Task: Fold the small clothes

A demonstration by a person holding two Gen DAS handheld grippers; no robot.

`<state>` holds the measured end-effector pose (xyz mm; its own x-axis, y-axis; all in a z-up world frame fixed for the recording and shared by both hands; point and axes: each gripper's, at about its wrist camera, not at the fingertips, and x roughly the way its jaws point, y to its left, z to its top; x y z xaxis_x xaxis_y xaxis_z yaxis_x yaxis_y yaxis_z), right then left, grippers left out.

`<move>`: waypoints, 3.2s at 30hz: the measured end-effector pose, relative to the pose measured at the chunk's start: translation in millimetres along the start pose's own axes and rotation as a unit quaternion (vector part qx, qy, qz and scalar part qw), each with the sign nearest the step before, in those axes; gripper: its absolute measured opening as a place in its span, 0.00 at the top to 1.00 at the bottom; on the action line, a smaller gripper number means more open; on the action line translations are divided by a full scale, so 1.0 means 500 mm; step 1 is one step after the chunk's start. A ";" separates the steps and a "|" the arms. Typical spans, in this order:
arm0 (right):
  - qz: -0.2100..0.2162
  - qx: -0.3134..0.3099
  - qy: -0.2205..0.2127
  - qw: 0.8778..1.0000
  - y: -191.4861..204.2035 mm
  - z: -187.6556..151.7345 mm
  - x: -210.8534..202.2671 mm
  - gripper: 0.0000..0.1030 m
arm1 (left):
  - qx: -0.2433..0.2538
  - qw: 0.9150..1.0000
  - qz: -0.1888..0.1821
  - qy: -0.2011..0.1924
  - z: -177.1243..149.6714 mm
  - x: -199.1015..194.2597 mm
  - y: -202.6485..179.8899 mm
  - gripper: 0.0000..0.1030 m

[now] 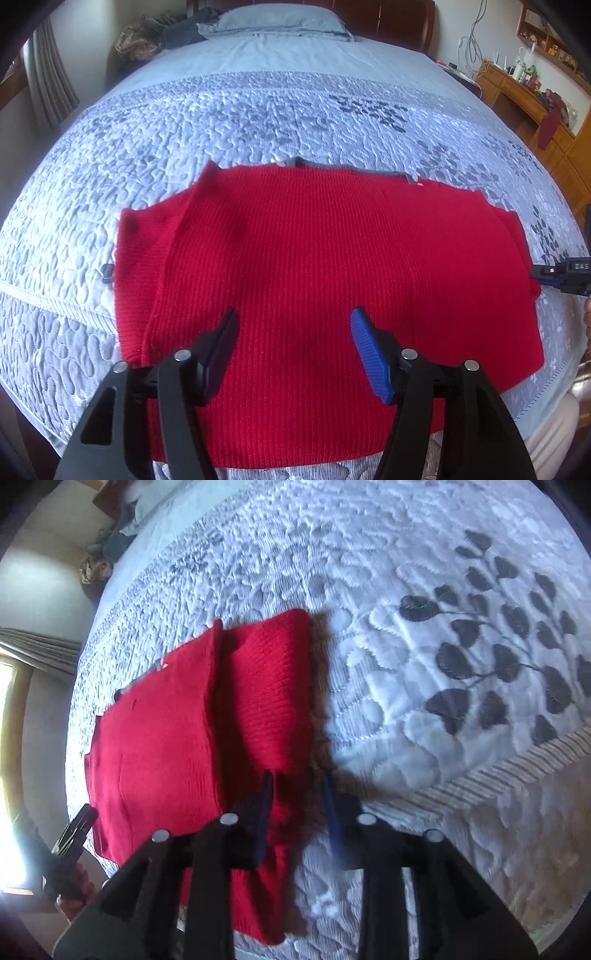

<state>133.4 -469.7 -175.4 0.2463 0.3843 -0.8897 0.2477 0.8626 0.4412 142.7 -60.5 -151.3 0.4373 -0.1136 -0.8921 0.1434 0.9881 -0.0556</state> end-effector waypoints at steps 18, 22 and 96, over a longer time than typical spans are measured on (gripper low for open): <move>0.089 0.011 0.029 0.996 0.013 -0.037 0.021 0.39 | 0.009 0.999 -0.022 0.037 0.048 0.075 -0.053 0.36; 0.099 0.015 0.035 0.994 0.017 -0.037 0.037 0.35 | 0.003 0.999 -0.024 0.045 0.050 0.098 -0.047 0.32; 0.056 -0.273 0.038 0.960 0.401 -0.051 0.116 0.77 | 0.024 0.992 -0.117 0.041 0.141 0.021 -0.002 0.28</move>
<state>173.3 -265.9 -141.6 0.1681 0.4889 -0.8560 -0.3087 0.8508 0.4253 209.7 -70.2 -129.2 0.3129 -0.3278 -0.8914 0.2752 0.9296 -0.2452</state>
